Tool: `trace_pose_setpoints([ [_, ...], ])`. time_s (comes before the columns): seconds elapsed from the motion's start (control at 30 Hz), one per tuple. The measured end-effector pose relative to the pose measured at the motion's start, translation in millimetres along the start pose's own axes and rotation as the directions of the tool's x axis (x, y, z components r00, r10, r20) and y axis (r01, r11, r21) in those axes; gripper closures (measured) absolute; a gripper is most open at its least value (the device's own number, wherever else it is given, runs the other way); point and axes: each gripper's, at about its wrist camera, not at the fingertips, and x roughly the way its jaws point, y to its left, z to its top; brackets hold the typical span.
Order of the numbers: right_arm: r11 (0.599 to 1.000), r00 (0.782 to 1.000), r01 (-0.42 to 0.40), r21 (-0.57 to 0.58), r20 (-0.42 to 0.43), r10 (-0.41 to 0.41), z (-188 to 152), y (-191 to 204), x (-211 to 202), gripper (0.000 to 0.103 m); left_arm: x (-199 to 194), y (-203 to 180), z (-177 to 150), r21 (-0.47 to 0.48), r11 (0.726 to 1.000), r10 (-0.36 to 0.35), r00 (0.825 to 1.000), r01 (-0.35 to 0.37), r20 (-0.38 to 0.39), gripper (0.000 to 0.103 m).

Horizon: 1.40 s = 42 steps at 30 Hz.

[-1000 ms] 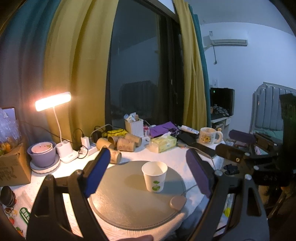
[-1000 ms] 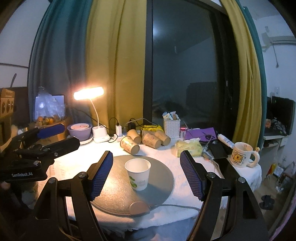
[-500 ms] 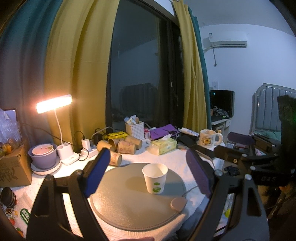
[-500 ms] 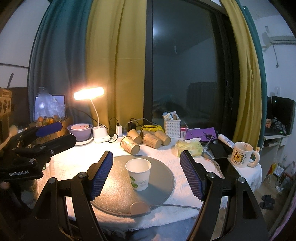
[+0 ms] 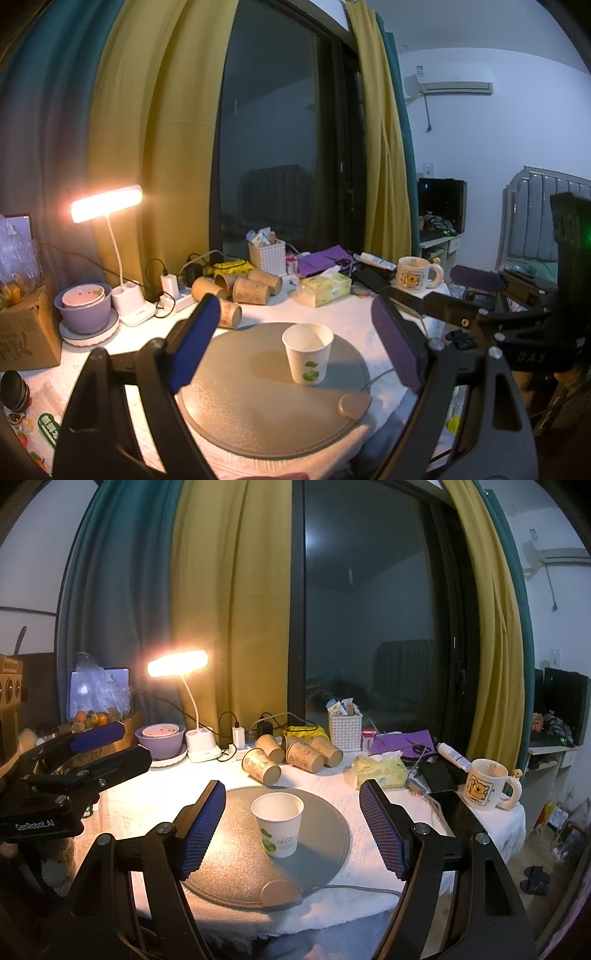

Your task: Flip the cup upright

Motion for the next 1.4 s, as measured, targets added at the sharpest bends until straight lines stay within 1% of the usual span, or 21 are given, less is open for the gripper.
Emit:
trace_pose_setpoints([
  [1.4, 1.0, 1.0, 0.003, 0.007, -0.016, -0.003, -5.4, 1.6, 3.2, 0.025, 0.1, -0.8, -2.8, 0.001, 1.0, -0.004, 1.0, 0.004, -0.002, 0.018],
])
